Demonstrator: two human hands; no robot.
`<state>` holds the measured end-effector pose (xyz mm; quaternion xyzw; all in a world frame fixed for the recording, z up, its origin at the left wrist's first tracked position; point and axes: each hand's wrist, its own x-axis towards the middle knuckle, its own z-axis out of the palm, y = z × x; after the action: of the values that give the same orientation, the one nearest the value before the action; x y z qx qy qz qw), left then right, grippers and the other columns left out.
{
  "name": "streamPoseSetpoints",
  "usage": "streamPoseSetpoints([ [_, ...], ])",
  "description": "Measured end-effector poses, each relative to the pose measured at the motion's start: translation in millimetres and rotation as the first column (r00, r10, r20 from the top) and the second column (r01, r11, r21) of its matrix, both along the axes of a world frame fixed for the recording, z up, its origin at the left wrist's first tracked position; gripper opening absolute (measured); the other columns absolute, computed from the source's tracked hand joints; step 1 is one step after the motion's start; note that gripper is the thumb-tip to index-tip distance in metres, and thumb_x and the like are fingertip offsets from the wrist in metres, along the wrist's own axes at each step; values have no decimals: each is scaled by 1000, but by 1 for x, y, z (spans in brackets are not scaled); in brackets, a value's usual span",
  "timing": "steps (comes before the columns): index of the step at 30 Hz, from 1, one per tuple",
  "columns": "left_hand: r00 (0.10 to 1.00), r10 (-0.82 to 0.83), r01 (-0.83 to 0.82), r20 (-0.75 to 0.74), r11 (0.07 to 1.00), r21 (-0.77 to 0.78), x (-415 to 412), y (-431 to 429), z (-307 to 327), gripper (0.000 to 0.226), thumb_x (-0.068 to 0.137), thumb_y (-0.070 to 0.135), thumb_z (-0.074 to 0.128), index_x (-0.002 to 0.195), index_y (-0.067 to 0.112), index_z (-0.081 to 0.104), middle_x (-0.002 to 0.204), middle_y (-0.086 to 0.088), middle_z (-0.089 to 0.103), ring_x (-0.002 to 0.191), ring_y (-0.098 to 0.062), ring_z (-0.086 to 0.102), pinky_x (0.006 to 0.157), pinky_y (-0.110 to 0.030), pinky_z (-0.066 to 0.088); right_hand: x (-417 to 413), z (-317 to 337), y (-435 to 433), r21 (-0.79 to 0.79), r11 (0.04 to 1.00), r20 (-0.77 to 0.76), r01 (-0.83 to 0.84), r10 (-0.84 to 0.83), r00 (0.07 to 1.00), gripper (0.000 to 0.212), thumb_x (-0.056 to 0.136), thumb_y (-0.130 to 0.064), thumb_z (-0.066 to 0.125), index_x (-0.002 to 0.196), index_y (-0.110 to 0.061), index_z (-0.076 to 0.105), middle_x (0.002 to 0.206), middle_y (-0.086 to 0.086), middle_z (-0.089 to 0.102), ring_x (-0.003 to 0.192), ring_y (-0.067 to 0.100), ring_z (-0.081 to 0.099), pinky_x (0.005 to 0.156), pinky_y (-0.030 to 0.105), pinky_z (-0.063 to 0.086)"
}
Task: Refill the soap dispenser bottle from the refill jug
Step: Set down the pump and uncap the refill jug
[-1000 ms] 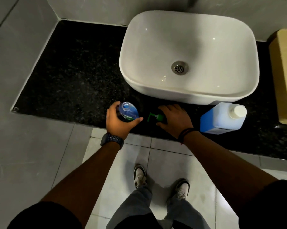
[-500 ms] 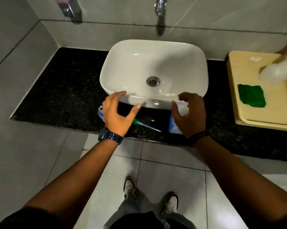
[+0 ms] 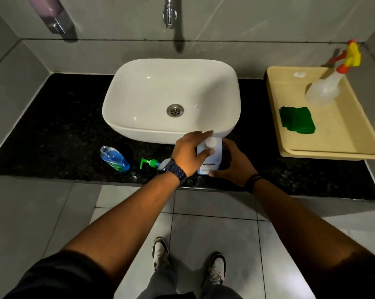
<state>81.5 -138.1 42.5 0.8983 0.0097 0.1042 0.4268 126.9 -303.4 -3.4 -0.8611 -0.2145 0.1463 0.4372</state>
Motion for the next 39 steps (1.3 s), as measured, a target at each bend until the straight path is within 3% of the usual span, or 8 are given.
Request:
streamPoseSetpoints([
  [6,997,-46,43,59,998,42,10,-4,5,37,77,13,71,113,11,63,110,-1,69,120,-22,53,101,-45,33,14,-7,6,-16,998,3,68,-68,998,80,60,-23,86,127,-21,42,120,0,57,104,11,49,83,16,37],
  [10,996,65,-67,58,997,37,10,-5,0,30,72,21,73,94,18,52,90,12,67,90,-15,61,93,-29,21,14,-11,4,47,996,-33,82,-80,996,78,57,-19,88,123,-26,46,112,-8,56,104,10,52,81,13,40],
  [19,970,210,-223,125,969,103,6,-10,-12,30,71,22,72,83,27,45,76,21,52,75,-11,63,91,-20,8,16,-16,9,118,989,-59,92,-86,995,78,54,-20,88,119,-36,49,107,-17,56,103,8,54,80,11,44],
  [23,945,320,-323,73,945,42,7,-12,-4,42,64,38,78,83,31,42,74,18,56,73,-7,60,93,-23,12,8,-19,17,160,977,-58,137,-130,990,75,56,-20,88,118,-35,48,106,-22,54,99,0,50,71,-4,37],
  [27,952,295,-300,80,953,52,-6,-4,3,58,45,53,82,86,32,47,74,16,66,80,-3,58,83,-26,20,6,-22,11,192,970,-90,151,-136,987,72,57,-21,88,114,-38,48,107,-21,57,97,-3,53,73,-1,40],
  [30,960,257,-264,110,963,59,-10,1,8,56,47,44,87,90,27,56,83,18,60,89,-9,55,78,-31,29,6,-23,10,172,973,-76,151,-139,987,75,56,-18,88,116,-37,47,111,-14,56,104,5,51,75,1,37],
  [34,978,194,-195,75,981,6,3,-6,18,57,59,31,85,110,23,61,109,10,65,107,-15,55,92,-41,38,3,-26,12,173,975,-79,141,-129,988,73,59,-21,87,115,-38,43,107,-19,52,103,5,50,71,0,37],
  [39,997,42,-50,-62,989,-139,7,-15,16,60,65,29,83,119,22,58,106,3,70,103,-10,62,93,-38,46,2,-30,8,180,974,-100,139,-123,987,72,59,-16,86,116,-34,46,109,-16,54,106,9,51,79,7,38],
])
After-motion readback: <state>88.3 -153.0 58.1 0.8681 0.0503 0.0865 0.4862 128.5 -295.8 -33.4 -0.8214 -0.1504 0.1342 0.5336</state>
